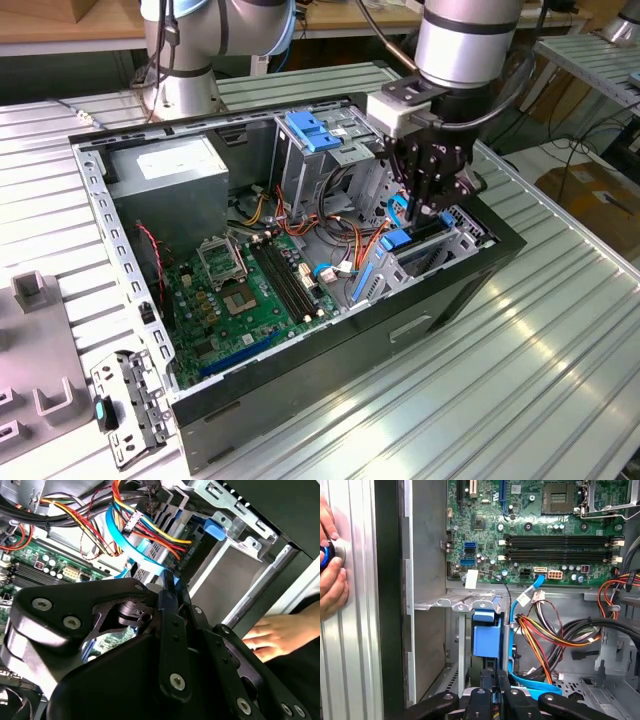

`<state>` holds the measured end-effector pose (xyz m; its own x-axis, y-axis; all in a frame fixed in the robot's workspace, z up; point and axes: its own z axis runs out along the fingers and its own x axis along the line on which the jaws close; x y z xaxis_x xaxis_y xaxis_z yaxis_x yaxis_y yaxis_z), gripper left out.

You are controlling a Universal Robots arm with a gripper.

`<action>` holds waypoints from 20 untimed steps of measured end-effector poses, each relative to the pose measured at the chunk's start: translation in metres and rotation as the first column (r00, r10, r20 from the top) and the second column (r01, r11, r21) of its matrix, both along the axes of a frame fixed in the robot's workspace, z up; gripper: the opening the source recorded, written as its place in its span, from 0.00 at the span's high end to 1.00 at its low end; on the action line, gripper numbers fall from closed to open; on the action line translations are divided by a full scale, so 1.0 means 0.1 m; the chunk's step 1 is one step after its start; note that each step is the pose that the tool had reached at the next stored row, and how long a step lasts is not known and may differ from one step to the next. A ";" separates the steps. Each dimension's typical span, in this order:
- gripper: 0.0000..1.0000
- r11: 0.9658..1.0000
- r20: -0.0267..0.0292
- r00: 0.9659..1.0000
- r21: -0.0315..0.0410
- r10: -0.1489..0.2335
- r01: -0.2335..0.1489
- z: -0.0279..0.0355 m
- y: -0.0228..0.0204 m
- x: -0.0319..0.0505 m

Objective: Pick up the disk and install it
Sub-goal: 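Insert the second disk wire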

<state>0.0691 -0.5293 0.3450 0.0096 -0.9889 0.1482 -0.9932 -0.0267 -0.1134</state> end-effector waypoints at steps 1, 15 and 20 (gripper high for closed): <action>0.84 1.000 0.001 1.000 0.011 0.000 0.000 0.000 -0.014 -0.001; 0.84 0.999 0.014 1.000 0.035 0.000 0.000 -0.001 -0.051 -0.007; 0.84 0.998 0.015 1.000 0.066 -0.001 0.000 -0.002 -0.100 -0.007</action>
<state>0.0684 -0.5393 0.3448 0.0078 -0.9965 0.0831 -0.9914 -0.0185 -0.1294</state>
